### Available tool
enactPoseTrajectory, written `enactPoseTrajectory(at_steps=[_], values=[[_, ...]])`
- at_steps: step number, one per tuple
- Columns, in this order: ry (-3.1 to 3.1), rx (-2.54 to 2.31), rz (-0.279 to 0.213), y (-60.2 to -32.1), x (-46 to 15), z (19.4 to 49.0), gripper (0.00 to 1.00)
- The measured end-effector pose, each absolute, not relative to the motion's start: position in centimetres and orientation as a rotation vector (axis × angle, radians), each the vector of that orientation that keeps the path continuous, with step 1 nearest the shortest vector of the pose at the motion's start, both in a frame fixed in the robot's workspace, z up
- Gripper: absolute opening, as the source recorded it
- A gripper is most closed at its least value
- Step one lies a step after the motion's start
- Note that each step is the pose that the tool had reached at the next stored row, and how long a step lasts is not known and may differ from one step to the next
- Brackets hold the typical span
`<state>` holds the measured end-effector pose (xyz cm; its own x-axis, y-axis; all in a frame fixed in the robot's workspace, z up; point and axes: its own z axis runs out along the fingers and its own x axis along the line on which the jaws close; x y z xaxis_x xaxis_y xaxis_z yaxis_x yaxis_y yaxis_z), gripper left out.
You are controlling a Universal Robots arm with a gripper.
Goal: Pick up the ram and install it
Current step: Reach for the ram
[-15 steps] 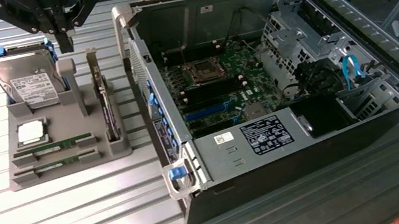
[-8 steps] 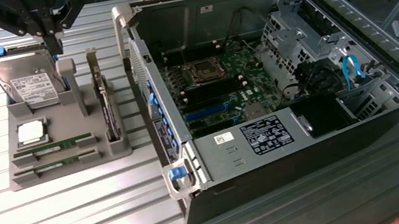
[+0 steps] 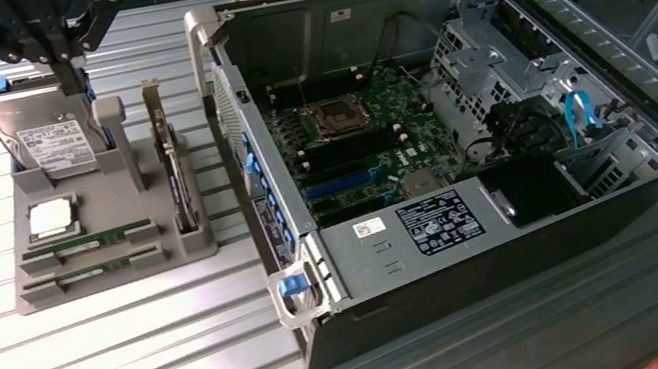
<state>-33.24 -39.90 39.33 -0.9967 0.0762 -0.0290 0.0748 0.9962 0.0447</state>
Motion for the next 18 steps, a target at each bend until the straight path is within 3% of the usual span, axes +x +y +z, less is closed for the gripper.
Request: enactPoseTrajectory(at_steps=[18], values=[[3.108,0.117,0.068,-39.9,-35.7,39.3,0.10]])
